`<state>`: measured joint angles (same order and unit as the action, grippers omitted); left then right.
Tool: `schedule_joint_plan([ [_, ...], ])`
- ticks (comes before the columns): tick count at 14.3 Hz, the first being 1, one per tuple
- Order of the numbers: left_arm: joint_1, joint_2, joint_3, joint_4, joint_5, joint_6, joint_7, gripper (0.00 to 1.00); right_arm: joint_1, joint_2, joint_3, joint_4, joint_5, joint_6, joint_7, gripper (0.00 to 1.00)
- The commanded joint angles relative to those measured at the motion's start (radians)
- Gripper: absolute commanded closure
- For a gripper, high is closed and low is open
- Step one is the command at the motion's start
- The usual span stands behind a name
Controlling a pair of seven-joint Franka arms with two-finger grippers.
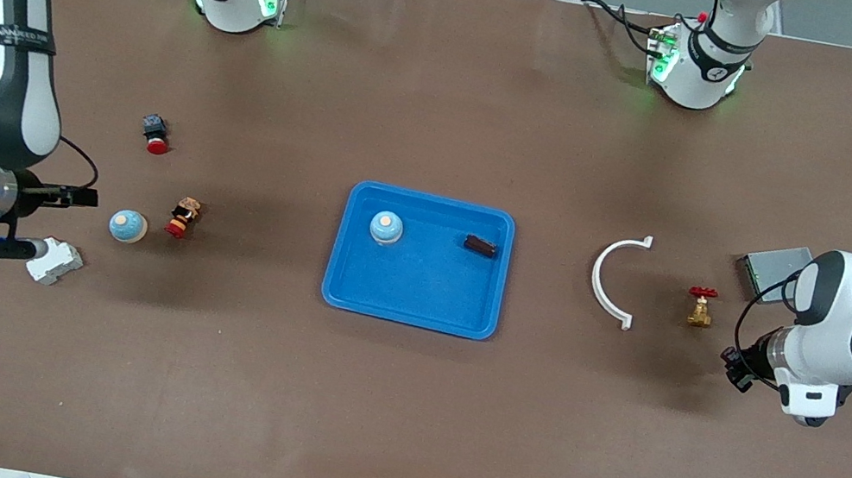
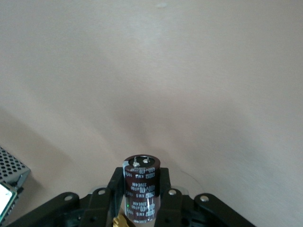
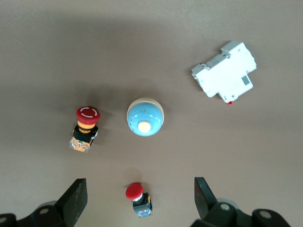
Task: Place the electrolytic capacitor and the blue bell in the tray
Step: 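Grasp the second capacitor with the left gripper while the right gripper reaches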
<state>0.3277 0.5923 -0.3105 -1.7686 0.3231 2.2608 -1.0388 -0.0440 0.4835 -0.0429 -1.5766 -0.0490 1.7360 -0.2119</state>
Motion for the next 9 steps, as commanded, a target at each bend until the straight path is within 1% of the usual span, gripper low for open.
schedule_joint_plan([
  [1,0.005,-0.051,-0.033,-0.026,-0.007,-0.016,-0.012,1.00,-0.010,0.023,0.009,0.001,-0.011,0.030,0.002,0.00],
  [3,0.005,-0.052,-0.055,0.003,-0.027,-0.062,-0.020,1.00,-0.013,0.035,0.009,-0.003,-0.008,0.054,0.003,0.00],
  [5,-0.002,-0.054,-0.059,0.024,-0.035,-0.102,-0.043,1.00,-0.016,0.038,0.009,-0.031,-0.008,0.124,0.002,0.00],
  [7,-0.001,-0.063,-0.099,0.027,-0.038,-0.113,-0.105,1.00,-0.030,0.034,0.009,-0.071,-0.006,0.195,0.002,0.00],
  [9,-0.004,-0.065,-0.134,0.040,-0.050,-0.125,-0.188,1.00,-0.043,0.033,0.012,-0.082,-0.002,0.212,0.002,0.00],
])
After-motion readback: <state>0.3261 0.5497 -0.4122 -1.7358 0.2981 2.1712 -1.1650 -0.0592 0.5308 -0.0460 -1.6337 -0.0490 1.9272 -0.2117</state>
